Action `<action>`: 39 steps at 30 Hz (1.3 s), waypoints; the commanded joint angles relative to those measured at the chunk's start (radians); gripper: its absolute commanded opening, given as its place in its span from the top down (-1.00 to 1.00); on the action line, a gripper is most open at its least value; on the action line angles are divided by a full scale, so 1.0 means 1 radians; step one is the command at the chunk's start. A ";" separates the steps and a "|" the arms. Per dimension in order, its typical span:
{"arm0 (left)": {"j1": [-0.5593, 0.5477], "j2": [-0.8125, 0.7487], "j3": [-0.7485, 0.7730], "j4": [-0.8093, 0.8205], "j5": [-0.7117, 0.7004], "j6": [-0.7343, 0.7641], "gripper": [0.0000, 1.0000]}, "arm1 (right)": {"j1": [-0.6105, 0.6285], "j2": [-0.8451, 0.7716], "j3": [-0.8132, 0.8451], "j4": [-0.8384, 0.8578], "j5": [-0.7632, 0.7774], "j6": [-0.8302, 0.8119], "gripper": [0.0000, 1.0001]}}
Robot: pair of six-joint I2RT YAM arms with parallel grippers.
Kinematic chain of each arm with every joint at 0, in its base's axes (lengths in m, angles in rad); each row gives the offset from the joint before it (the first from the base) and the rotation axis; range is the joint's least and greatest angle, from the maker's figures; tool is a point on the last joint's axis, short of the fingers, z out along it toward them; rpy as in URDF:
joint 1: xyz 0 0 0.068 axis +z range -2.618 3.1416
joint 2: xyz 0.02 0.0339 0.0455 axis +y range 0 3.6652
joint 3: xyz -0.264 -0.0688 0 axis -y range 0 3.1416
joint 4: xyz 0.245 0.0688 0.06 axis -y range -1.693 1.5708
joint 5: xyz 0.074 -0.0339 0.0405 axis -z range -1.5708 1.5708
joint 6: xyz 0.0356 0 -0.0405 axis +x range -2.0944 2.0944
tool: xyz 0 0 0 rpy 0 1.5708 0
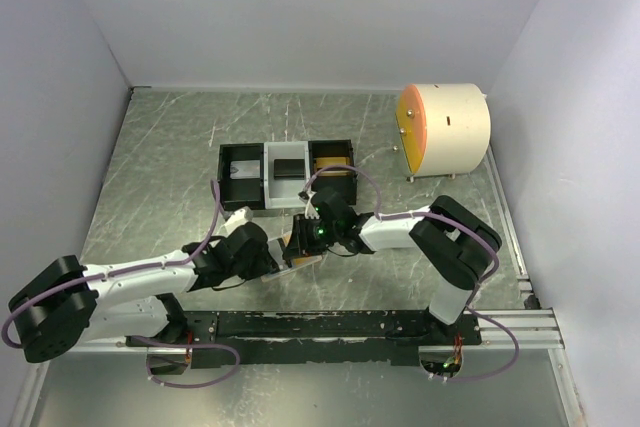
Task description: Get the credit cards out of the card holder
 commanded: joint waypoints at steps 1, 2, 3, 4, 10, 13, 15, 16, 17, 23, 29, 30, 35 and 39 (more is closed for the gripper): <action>0.006 0.041 -0.013 -0.041 0.012 0.019 0.25 | -0.007 -0.010 -0.024 -0.022 0.045 0.001 0.45; 0.007 0.044 -0.012 -0.039 0.014 0.021 0.26 | -0.007 -0.011 -0.026 -0.022 0.047 0.001 0.45; 0.006 0.047 -0.010 -0.040 0.014 0.020 0.27 | -0.007 -0.007 -0.026 -0.020 0.043 0.002 0.44; 0.007 0.049 -0.009 -0.041 0.014 0.021 0.28 | -0.007 -0.001 -0.024 -0.017 0.034 0.002 0.44; 0.007 0.052 0.006 -0.059 0.013 0.028 0.31 | -0.008 0.030 -0.044 0.052 -0.026 0.037 0.45; 0.006 0.048 0.006 -0.068 0.011 0.028 0.33 | -0.008 0.032 -0.054 0.079 -0.041 0.056 0.46; 0.007 0.041 0.005 -0.073 0.011 0.027 0.34 | -0.008 0.030 -0.058 0.094 -0.048 0.068 0.49; 0.007 0.036 0.005 -0.075 0.011 0.028 0.34 | -0.009 0.029 -0.059 0.102 -0.052 0.074 0.52; 0.007 0.032 0.005 -0.078 0.010 0.028 0.35 | -0.011 0.028 -0.062 0.112 -0.057 0.081 0.56; 0.006 0.017 -0.004 -0.078 0.013 0.029 0.36 | -0.030 0.055 -0.085 0.230 -0.135 0.147 0.71; 0.006 0.027 -0.004 -0.074 0.020 0.030 0.38 | -0.032 0.060 -0.061 0.139 -0.070 0.115 0.50; 0.007 0.029 -0.002 -0.077 0.018 0.028 0.38 | -0.034 0.057 -0.054 0.101 -0.039 0.096 0.47; 0.006 0.014 0.018 -0.105 -0.013 0.036 0.31 | -0.033 0.054 -0.052 0.007 0.047 0.041 0.45; 0.007 -0.009 0.039 -0.083 -0.036 0.088 0.22 | -0.031 0.070 -0.066 0.030 0.020 0.042 0.47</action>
